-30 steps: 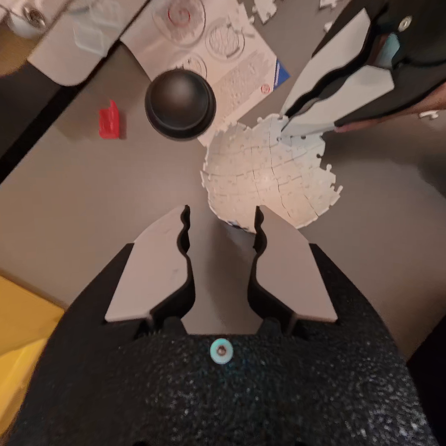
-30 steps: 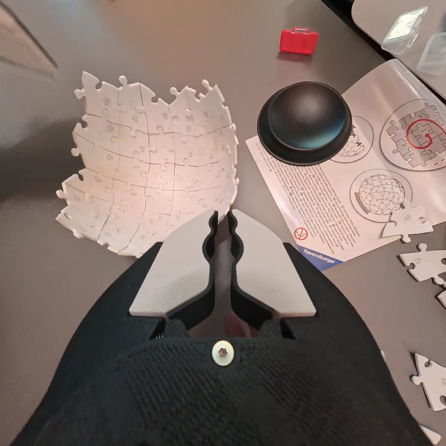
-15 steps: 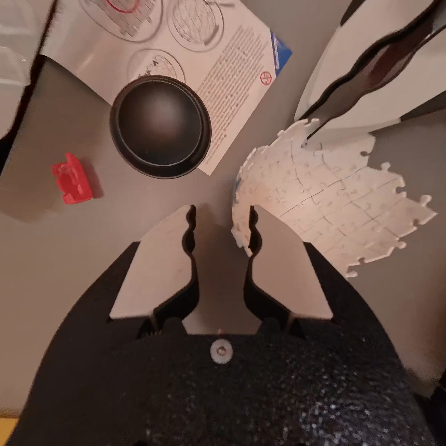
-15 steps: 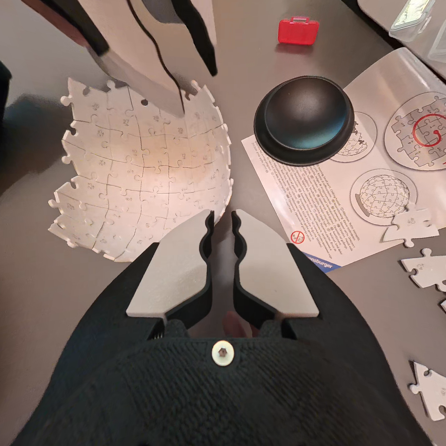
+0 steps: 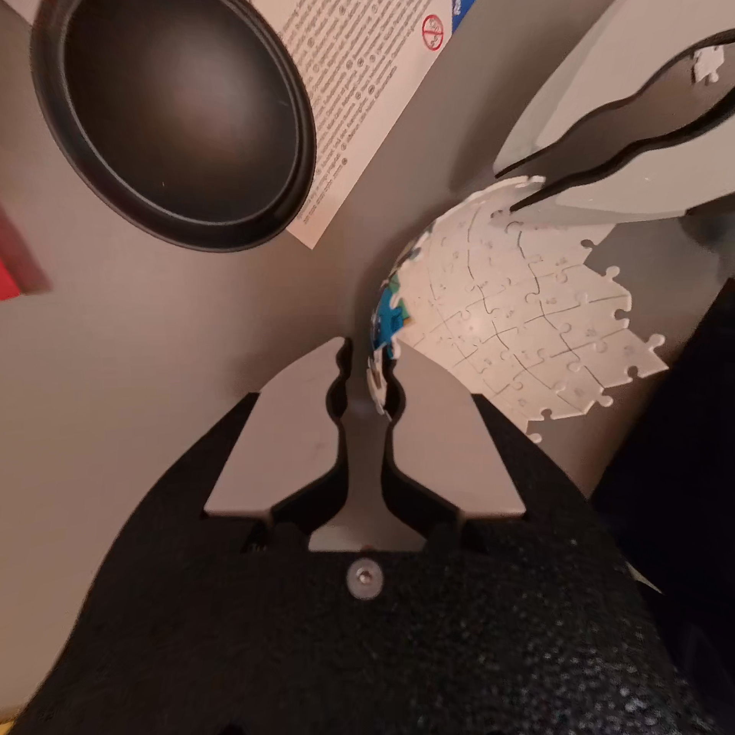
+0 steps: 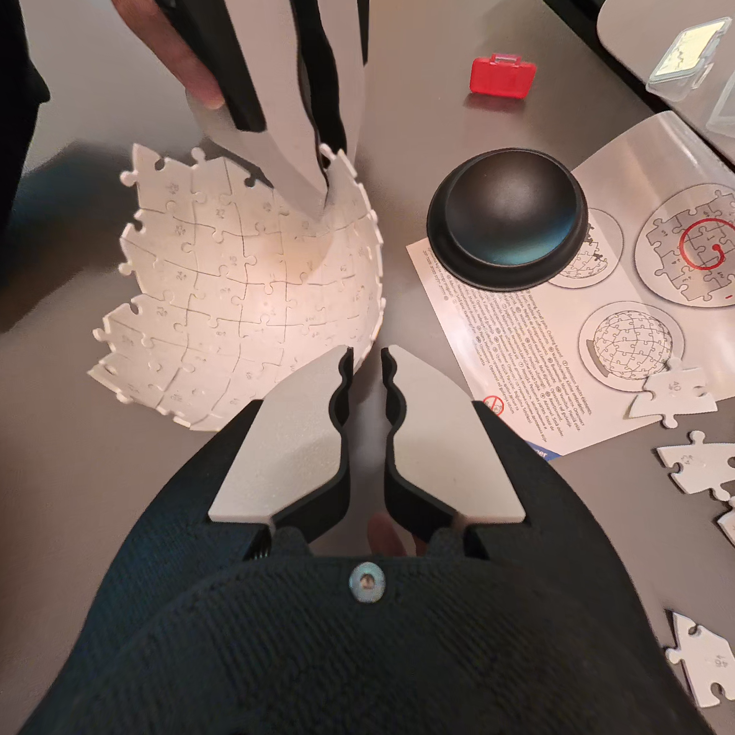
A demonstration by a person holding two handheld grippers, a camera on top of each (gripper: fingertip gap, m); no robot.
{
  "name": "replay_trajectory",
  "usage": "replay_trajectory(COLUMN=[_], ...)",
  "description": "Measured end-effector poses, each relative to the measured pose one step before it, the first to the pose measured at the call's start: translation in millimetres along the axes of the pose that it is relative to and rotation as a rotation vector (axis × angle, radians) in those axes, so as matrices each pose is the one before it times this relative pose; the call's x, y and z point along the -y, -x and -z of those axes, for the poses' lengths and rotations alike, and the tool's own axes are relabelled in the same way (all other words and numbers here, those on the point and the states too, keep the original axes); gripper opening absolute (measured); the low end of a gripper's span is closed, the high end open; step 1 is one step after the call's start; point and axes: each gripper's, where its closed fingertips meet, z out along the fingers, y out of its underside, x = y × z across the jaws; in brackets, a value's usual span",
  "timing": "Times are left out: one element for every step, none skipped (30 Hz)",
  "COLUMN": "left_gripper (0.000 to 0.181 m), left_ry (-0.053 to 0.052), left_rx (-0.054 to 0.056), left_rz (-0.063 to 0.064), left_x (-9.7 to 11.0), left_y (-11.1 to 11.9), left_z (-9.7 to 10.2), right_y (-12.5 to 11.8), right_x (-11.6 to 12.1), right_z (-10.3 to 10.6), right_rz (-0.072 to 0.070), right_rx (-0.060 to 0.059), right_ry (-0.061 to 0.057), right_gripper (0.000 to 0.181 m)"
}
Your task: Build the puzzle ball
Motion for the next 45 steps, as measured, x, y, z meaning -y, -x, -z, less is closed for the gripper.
replay_trajectory(left_gripper=[0.01, 0.01, 0.01, 0.01, 0.011, 0.012, 0.011, 0.01, 0.008, 0.004, 0.003, 0.003, 0.003, 0.002, 0.002, 0.002, 0.002, 0.002, 0.002, 0.002, 0.002, 0.002, 0.002, 0.002, 0.002, 0.002, 0.002, 0.002, 0.002, 0.002, 0.002, 0.002, 0.002, 0.002, 0.002, 0.002, 0.002, 0.002, 0.002, 0.002, 0.002, 0.002, 0.002, 0.002, 0.002], left_ry=[0.0152, 0.008, 0.0043, 0.0055, 0.0081, 0.0122, 0.0146, 0.0132, 0.0095, 0.0025, -0.0012, -0.0012, -0.0032, -0.0052, -0.0069, -0.009, -0.0093, -0.0139, -0.0166, -0.0145, -0.0167, -0.0238, -0.0247, -0.0175, -0.0169, -0.0198, -0.0159, -0.0154, -0.0189, -0.0146, -0.0103, -0.0118, -0.0106, -0.0058, -0.0015, -0.003, -0.003, -0.0009, -0.0004, -0.0009, 0.0003, 0.0004, 0.0008, 0.0006, -0.0008], left_rx=[-0.0099, -0.0071, -0.0051, -0.0026, 0.0006, 0.0017, 0.0, -0.0007, -0.0029, -0.006, -0.0038, 0.0003, 0.0038, 0.005, 0.0047, 0.0053, 0.0041, 0.0004, 0.0037, 0.01, 0.0075, 0.0086, 0.0093, 0.0083, 0.011, 0.0143, 0.0179, 0.0215, 0.0201, 0.0168, 0.0141, 0.0135, 0.0133, 0.0085, 0.0043, 0.0072, 0.0084, 0.0029, -0.0014, -0.0005, 0.0019, 0.0012, 0.0004, 0.0009, 0.0], left_rz=[0.0174, 0.011, 0.0071, 0.0065, 0.0069, 0.0064, 0.0046, 0.0035, 0.0026, 0.0046, 0.0084, 0.0091, 0.0051, 0.005, 0.0082, 0.0096, 0.0103, 0.0123, 0.0111, 0.0124, 0.0155, 0.0126, 0.0135, 0.0137, 0.0119, 0.0124, 0.0151, 0.0139, 0.0123, 0.0101, 0.0084, 0.0079, 0.0096, 0.0069, 0.0004, 0.0006, 0.0014, -0.001, -0.0042, -0.0022, -0.0002, -0.0005, -0.0017, -0.0011, 0.0021], left_x=[-2.03, -1.46, -1.29, -1.61, -1.82, -2.1, -2.19, -2.0, -1.25, -0.35, -0.01, 0.02, 0.17, 0.17, 0.11, -0.05, -0.41, -0.26, -0.11, -0.84, -0.63, 0.26, 0.43, -0.71, -0.41, 0.08, -0.57, -0.24, 0.59, 0.38, 0.01, 0.4, 0.26, -0.07, -0.01, 0.41, 0.36, 0.03, -0.01, -0.04, -0.28, -0.29, -0.26, -0.28, 0.05], left_y=[0.25, -0.08, -0.29, -0.32, -0.02, 0.07, -0.41, -0.5, -0.9, -1.27, -0.88, -0.4, -0.19, -0.16, -0.26, -0.15, -0.21, -0.72, -0.58, 0.25, 0.14, 0.25, 0.12, -0.34, -0.37, -0.33, 0.11, 0.51, 0.34, 0.19, 0.07, 0.33, 0.55, -0.07, -0.48, 0.13, 0.31, -0.21, -0.79, -0.64, -0.12, -0.19, -0.39, -0.09, -0.01], left_z=[-0.84, -0.7, -0.25, -0.12, -0.1, -0.23, -0.4, -0.66, -0.71, -0.46, -0.18, 0.14, 0.08, 0.23, 0.11, 0.08, 0.17, 0.18, 0.07, -0.1, -0.01, 0.2, 0.33, 0.21, 0.54, 0.98, 1.18, 1.43, 1.31, 1.17, 0.84, 0.69, 0.37, 0.14, 0.28, 0.42, 0.24, -0.02, 0.05, 0.09, 0.09, 0.09, 0.05, -0.09, 0.11], right_y=[0.91, 0.92, 0.54, 0.63, 0.62, 0.45, 0.33, 0.1, 0.25, 0.2, -0.03, -0.01, -0.31, -0.18, -0.1, -0.5, -1.22, -0.58, 0.09, 1.28, 1.98, 1.92, 0.96, -0.91, -1.4, -0.81, -0.72, -0.37, -0.02, 0.4, -0.4, -1.17, -1.64, -2.12, -3.5, -2.29, -0.11, 0.22, -0.2, -0.34, -0.85, -0.94, -0.78, -0.11, -0.14], right_x=[0.04, 0.15, 0.03, 0.32, 0.46, 0.35, 0.51, 0.64, 0.66, 0.34, 0.23, -0.19, -0.12, -0.38, -0.57, -1.19, -1.42, -0.54, -0.09, -0.03, -0.06, -0.3, -0.61, 0.38, -0.14, -0.76, 0.49, 1.55, 1.2, 0.42, 0.96, 1.37, 0.85, 1.28, 2.1, 1.54, 0.5, 0.24, 0.29, -0.16, 0.51, 1.17, 0.86, -0.13, -0.38], right_z=[-0.41, -0.46, -0.32, -0.06, 0.02, -0.03, 0.03, 0.06, 0.06, -0.05, -0.09, -0.19, 0.06, 0.23, 0.8, 1.3, 2.09, 2.62, 2.9, 2.56, 1.96, 1.51, 0.76, 0.04, -0.48, -0.42, 0.05, 0.45, -0.13, -0.83, -1.44, -1.76, -1.82, -1.44, -1.41, -1.6, -2.1, -2.38, -2.0, -1.39, -0.77, -0.22, -0.04, -0.37, -0.29], right_rz=[0.0033, 0.0018, 0.0005, 0.0039, 0.0046, 0.0017, 0.0016, 0.0002, -0.0007, -0.0006, -0.002, -0.0035, -0.0045, -0.004, -0.0056, -0.0063, -0.0076, -0.0083, -0.015, -0.0153, -0.0064, -0.0052, -0.007, -0.0058, -0.0092, -0.0124, -0.0105, -0.0011, 0.0007, -0.0005, 0.0008, -0.0005, -0.0009, 0.0033, 0.0049, 0.0075, 0.0068, 0.0011, 0.0022, 0.0071, 0.008, 0.0058, 0.0006, -0.0008, 0.0013], right_rx=[0.001, 0.001, 0.0, 0.0, 0.0, -0.0002, -0.0003, -0.0006, 0.0008, 0.0014, 0.0004, -0.0007, -0.0025, -0.0028, -0.0027, -0.0051, -0.0101, -0.0048, 0.0003, 0.0075, 0.0103, 0.0088, 0.0054, -0.0023, -0.0034, 0.0003, -0.0042, -0.0049, -0.0007, 0.0054, 0.0035, -0.0005, -0.0012, -0.0035, -0.0135, -0.0079, 0.0048, 0.0054, 0.0, -0.0012, -0.0047, -0.0041, -0.0019, 0.0005, -0.0023], right_ry=[0.001, 0.0005, 0.0012, 0.0001, -0.0018, 0.0002, -0.0007, -0.0027, -0.0026, -0.0026, -0.0018, -0.0002, -0.0005, -0.0004, -0.0003, 0.0011, 0.0005, -0.008, -0.0143, -0.0131, -0.012, -0.01, -0.0048, -0.0069, -0.0006, 0.0079, 0.0011, -0.0054, -0.0011, 0.0051, 0.0017, -0.0001, 0.0051, 0.0032, -0.0015, 0.0027, 0.0096, 0.0106, 0.0088, 0.0121, 0.0066, 0.0009, 0.0026, 0.0073, 0.0081], right_gripper=[0.014, 0.014, 0.014, 0.014, 0.014, 0.014, 0.014, 0.014, 0.014, 0.014, 0.015, 0.015, 0.016, 0.019, 0.023, 0.028, 0.033, 0.035, 0.035, 0.036, 0.036, 0.036, 0.037, 0.038, 0.039, 0.039, 0.04, 0.041, 0.041, 0.04, 0.039, 0.039, 0.038, 0.036, 0.034, 0.032, 0.03, 0.029, 0.028, 0.027, 0.026, 0.022, 0.02, 0.019, 0.02])
